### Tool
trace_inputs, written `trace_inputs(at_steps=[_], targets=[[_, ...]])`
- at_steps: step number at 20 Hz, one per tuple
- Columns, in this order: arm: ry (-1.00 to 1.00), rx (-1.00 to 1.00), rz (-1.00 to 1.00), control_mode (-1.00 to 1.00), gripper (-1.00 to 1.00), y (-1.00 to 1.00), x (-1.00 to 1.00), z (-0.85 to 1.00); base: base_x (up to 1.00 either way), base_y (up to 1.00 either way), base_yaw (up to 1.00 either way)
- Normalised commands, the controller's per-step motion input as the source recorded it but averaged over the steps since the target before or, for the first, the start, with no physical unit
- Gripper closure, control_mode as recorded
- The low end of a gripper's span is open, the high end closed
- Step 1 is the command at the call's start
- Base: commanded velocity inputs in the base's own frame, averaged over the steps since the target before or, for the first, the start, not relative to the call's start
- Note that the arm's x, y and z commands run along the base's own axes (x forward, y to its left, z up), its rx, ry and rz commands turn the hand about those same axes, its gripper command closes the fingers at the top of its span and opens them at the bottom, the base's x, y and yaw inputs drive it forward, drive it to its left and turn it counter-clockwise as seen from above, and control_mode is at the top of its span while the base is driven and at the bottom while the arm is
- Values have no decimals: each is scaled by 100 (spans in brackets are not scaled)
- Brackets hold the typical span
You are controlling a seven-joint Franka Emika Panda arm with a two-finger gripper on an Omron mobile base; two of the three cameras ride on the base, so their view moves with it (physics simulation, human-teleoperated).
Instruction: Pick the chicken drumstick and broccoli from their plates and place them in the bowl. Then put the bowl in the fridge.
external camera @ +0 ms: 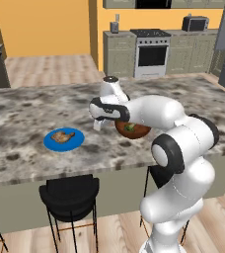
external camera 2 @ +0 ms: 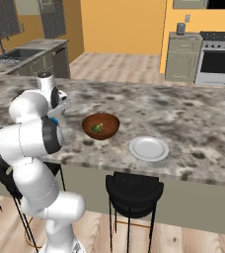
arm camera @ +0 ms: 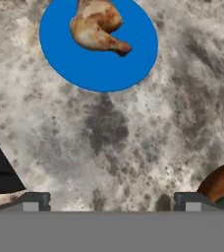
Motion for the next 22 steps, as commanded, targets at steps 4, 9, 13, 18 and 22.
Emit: trace_inputs(at_steps=[4,9,13,18,22], targets=[[3,-2,38,-100,-100,43,-3,1,0,0,0],[10,0,36,-100,-100,44,0,1,0,0,0],[0,-19,20,-100,-100,55,-1,0,0,0,0],[-6,-31,0,-100,-100,54,2,-4,0,0,0],[-3,-11,0,-100,-100,21,7,-17,0,0,0]])
